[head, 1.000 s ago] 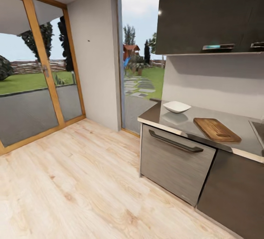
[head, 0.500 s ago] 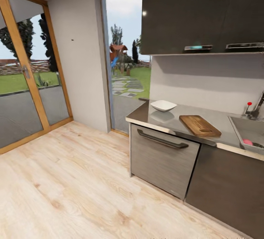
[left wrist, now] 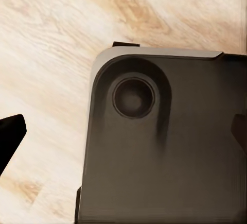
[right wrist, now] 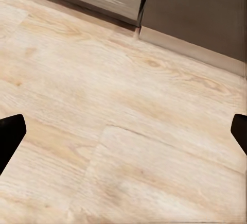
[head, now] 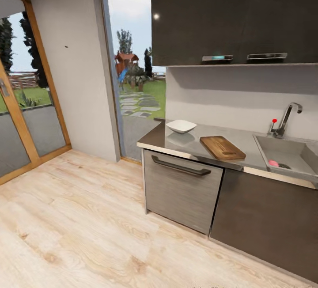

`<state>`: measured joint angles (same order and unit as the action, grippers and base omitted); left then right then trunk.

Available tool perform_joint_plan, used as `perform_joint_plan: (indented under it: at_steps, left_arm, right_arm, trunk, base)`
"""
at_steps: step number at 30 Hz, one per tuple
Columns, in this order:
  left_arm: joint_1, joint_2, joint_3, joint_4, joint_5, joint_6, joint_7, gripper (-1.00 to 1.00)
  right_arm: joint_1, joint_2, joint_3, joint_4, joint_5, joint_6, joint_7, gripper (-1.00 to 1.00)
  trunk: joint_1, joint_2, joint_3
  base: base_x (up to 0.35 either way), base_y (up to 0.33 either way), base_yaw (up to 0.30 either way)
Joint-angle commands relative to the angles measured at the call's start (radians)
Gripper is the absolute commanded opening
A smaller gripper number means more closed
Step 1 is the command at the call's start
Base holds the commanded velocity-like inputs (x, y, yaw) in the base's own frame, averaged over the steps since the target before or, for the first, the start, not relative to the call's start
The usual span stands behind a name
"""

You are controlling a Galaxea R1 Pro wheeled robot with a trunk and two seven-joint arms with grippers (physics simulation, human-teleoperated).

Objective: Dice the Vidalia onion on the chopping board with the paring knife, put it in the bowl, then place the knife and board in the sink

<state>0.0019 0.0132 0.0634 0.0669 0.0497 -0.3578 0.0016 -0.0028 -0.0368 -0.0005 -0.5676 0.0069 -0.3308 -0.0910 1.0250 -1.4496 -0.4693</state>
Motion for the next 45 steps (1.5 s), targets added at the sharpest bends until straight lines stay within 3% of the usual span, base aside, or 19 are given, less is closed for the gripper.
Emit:
perform_joint_plan:
  at_steps: [1, 15, 21, 23, 26, 29, 34, 45]
  left_arm:
    - [0.0, 0.0, 0.005, 0.003, 0.002, -0.005, -0.002, 1.0]
    - [0.0, 0.015, 0.007, 0.001, 0.001, -0.007, -0.003, 1.0]
    - [0.0, -0.034, 0.011, -0.023, -0.001, -0.009, -0.004, 1.0]
    - [0.0, -0.039, 0.012, -0.091, -0.001, -0.01, -0.002, 1.0]
    - [0.0, -0.03, 0.013, -0.191, 0.0, -0.008, 0.0, 1.0]
    - [0.0, -0.005, 0.013, -0.367, 0.001, -0.007, -0.001, 1.0]
    - [0.0, 0.023, 0.013, -0.382, 0.003, -0.019, -0.005, 1.0]
    - [0.0, 0.031, 0.013, -0.374, 0.003, -0.049, -0.007, 1.0]
  right_arm:
    - [0.0, 0.0, 0.0, 0.0, 0.001, -0.002, -0.003, 1.0]
    - [0.0, 0.0, 0.0, 0.0, 0.001, -0.002, -0.003, 1.0]
    - [0.0, -0.001, 0.0, 0.0, 0.001, -0.002, -0.003, 1.0]
    - [0.0, -0.002, 0.0, 0.0, 0.001, -0.002, -0.003, 1.0]
    - [0.0, -0.002, 0.0, 0.0, 0.001, -0.002, -0.003, 1.0]
    - [0.0, -0.002, 0.0, 0.001, 0.001, -0.002, -0.003, 1.0]
    - [0.0, -0.001, 0.0, 0.001, 0.001, -0.002, -0.003, 1.0]
    - [0.0, 0.001, 0.002, 0.002, 0.001, -0.002, -0.003, 1.0]
  trunk:
    - [0.0, 0.0, -0.001]
    - [0.0, 0.0, -0.001]
    - [0.0, 0.0, -0.001]
    - [0.0, 0.0, -0.001]
    - [0.0, 0.0, -0.001]
    - [0.0, 0.0, -0.001]
    - [0.0, 0.0, -0.001]
    - [0.0, 0.0, -0.001]
  base:
    - [0.0, 0.0, -0.22]
    - [0.0, 0.0, -0.22]
    - [0.0, 0.0, -0.22]
    - [0.0, 0.0, -0.22]
    - [0.0, 0.0, -0.22]
    - [0.0, 0.0, -0.22]
    - [0.0, 0.0, -0.22]
    - [0.0, 0.0, -0.22]
